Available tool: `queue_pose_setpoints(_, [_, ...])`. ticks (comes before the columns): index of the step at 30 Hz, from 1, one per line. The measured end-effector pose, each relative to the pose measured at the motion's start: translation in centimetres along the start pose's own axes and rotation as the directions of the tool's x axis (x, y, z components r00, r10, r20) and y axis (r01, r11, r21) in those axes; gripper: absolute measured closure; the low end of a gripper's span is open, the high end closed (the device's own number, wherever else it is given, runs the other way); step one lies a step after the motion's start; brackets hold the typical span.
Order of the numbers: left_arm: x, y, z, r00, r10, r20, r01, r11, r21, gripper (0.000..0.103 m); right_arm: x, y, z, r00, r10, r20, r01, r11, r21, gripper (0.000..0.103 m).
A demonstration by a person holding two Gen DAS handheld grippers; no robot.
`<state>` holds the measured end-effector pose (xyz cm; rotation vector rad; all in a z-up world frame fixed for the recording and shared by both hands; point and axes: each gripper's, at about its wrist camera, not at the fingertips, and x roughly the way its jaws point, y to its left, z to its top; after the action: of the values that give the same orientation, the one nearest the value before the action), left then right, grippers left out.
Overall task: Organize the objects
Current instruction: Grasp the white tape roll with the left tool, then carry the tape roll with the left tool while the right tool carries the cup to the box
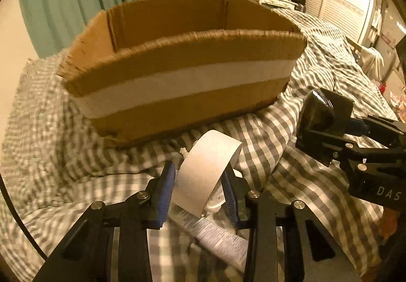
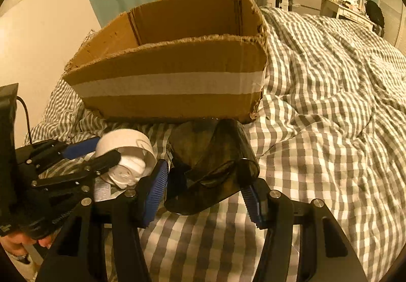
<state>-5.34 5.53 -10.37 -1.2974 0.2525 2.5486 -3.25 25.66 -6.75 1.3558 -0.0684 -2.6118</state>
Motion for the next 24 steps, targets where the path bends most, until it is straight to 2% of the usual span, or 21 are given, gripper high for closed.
queue_pose_setpoints(2, [-1.1, 0.2, 0.1, 1.0, 0.015, 0.013, -0.015, 1.0, 0.003, 0.066, -0.8, 0.4, 0.0, 1.0, -0.001, 0.011, 0.001, 1.0, -0.01, 0.047])
queue_pose_setpoints(6, [-2.6, 2.0, 0.0, 0.996, -0.085, 0.026, 0.088, 0.99, -0.111, 0.067, -2.3, 1.2, -0.1, 0.999, -0.003, 0.034, 0.004, 1.0, -0.027, 0.047])
queue_pose_setpoints(8, [-3.5, 2.1, 0.0, 0.997, -0.067, 0.039, 0.071, 0.991, -0.11, 0.074, -3.2, 1.4, -0.3, 0.999, -0.001, 0.048, 0.003, 1.0, -0.031, 0.048])
queue_pose_setpoints(13, [-5.6, 2.3, 0.7, 0.996, -0.046, 0.071, 0.054, 0.993, -0.106, 0.077, -4.9, 1.5, -0.5, 0.997, 0.012, 0.072, -0.01, 1.0, -0.024, 0.048])
queue_pose_setpoints(20, [-7.6, 2.6, 1.8, 0.996, -0.01, 0.089, 0.019, 0.995, -0.096, 0.077, -6.7, 2.1, -0.4, 0.995, 0.028, 0.093, -0.026, 0.999, -0.03, 0.048])
queue_pose_setpoints(24, [-8.9, 2.5, 3.6, 0.993, 0.02, 0.114, -0.011, 0.997, -0.081, 0.077, -7.9, 2.7, 0.8, 0.993, 0.041, 0.113, -0.035, 0.998, -0.05, 0.049])
